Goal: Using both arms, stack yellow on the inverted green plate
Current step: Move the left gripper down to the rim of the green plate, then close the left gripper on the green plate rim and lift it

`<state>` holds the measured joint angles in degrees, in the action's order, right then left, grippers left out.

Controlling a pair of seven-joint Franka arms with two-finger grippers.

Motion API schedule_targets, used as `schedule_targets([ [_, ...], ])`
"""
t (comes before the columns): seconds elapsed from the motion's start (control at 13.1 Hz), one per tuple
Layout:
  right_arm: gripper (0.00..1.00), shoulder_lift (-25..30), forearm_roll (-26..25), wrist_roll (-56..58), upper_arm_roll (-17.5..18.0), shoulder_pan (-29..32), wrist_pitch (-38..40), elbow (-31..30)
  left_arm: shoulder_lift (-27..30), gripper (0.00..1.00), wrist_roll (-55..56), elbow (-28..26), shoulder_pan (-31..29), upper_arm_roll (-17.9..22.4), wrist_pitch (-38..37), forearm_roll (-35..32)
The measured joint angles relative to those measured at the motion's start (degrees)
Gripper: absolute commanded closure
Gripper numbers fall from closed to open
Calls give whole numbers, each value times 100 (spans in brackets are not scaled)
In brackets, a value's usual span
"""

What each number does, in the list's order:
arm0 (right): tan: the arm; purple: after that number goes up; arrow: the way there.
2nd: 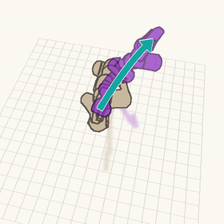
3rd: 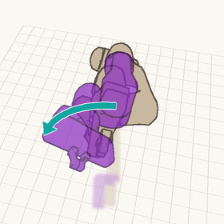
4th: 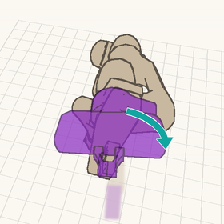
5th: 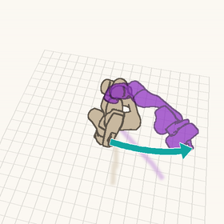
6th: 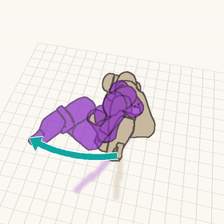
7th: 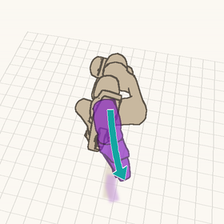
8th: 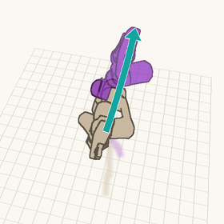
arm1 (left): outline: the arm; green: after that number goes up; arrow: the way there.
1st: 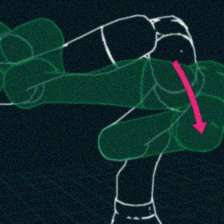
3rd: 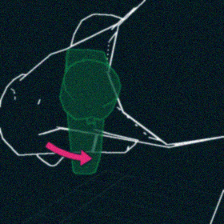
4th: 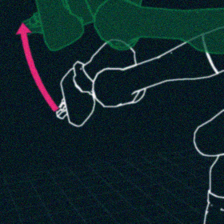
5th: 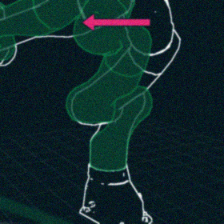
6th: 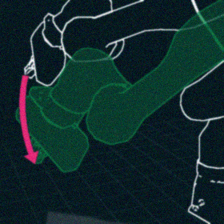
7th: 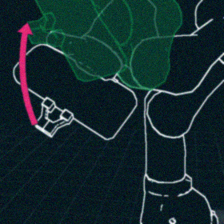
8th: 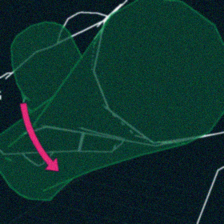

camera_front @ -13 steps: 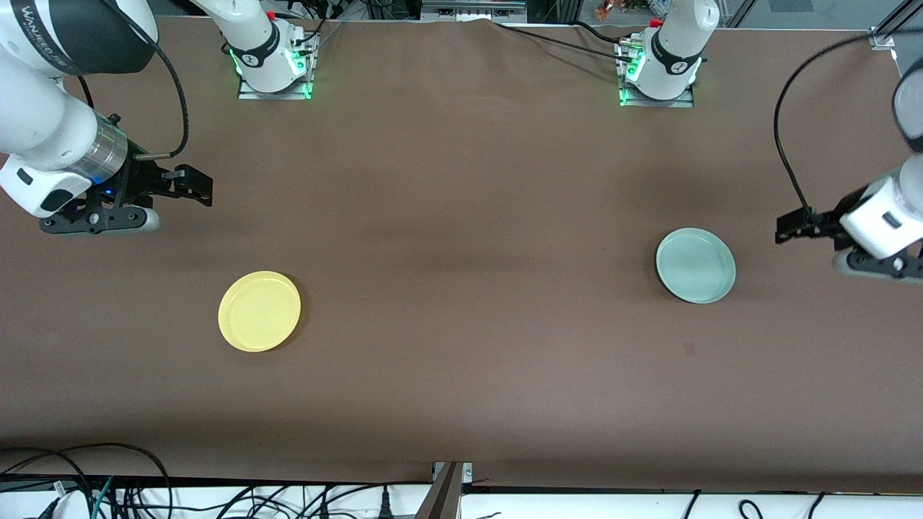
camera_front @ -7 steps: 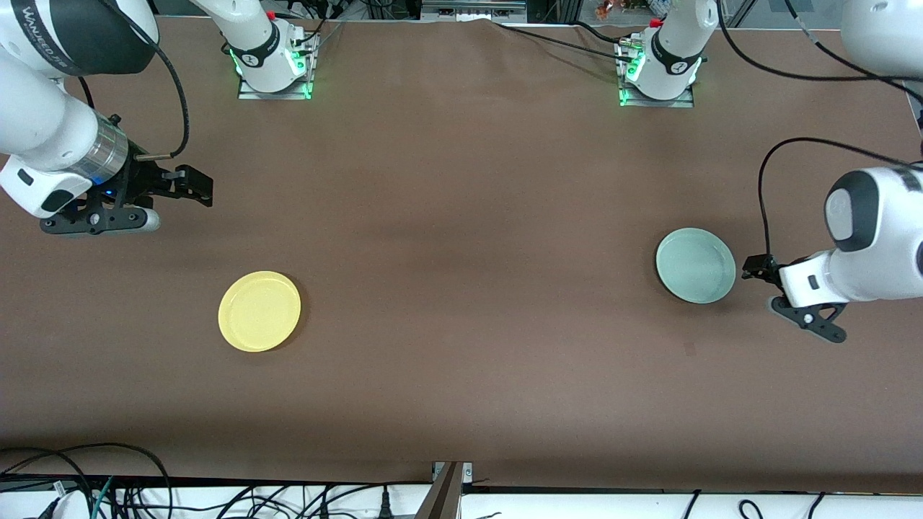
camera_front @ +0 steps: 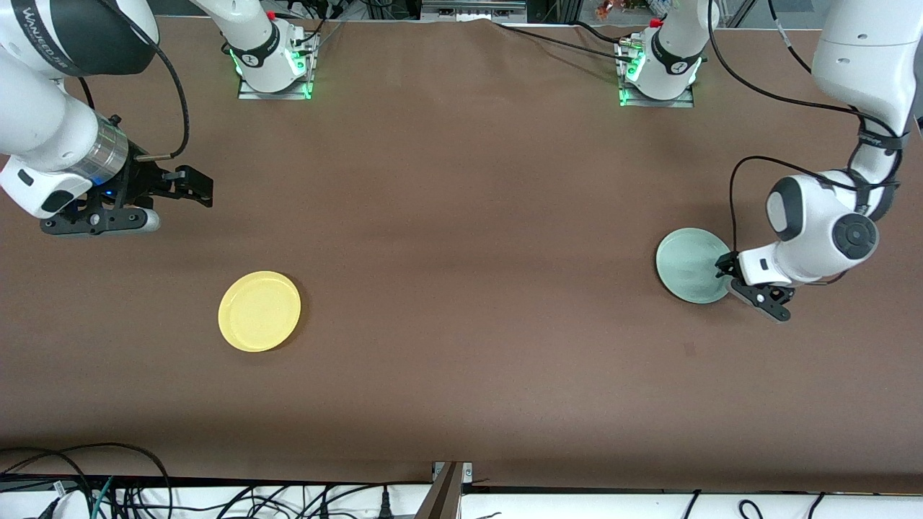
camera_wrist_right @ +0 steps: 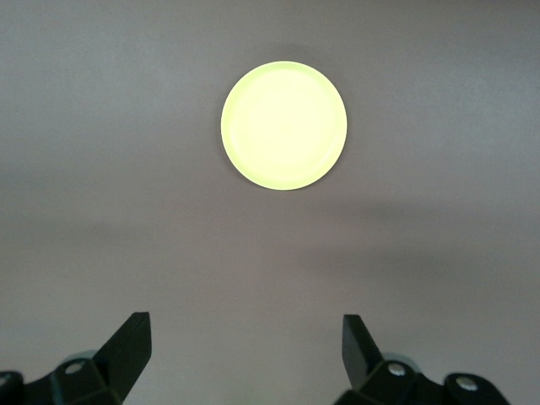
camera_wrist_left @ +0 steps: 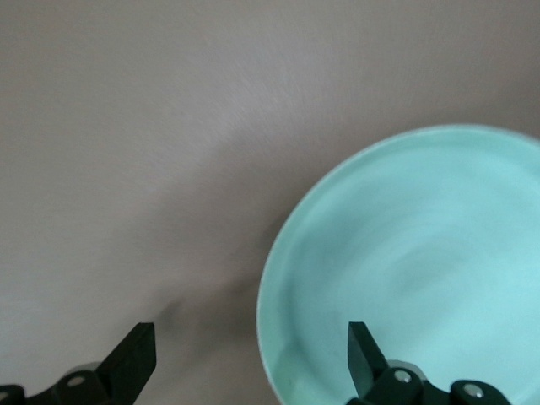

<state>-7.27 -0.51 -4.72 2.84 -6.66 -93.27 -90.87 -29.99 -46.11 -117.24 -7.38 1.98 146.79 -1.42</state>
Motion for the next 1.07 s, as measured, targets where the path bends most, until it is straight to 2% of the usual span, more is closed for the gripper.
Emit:
schedule_targets([
  [0.23,0,-6,0,0,0,0,-2,0,-176,72,-382,-169,-106,-13,499,0],
  [0.3,0,-7,0,0,0,0,-4,0,-158,89,-462,-153,-124,-14,507,0],
  [0.38,0,-8,0,0,0,0,-10,0,-132,97,-499,-143,-135,-14,507,0],
  [0.46,0,-9,0,0,0,0,-20,0,-115,100,-509,-134,-140,-14,508,0],
  [1.07,0,-26,0,-1,-1,0,-124,0,87,100,-560,-60,-134,-57,510,0],
])
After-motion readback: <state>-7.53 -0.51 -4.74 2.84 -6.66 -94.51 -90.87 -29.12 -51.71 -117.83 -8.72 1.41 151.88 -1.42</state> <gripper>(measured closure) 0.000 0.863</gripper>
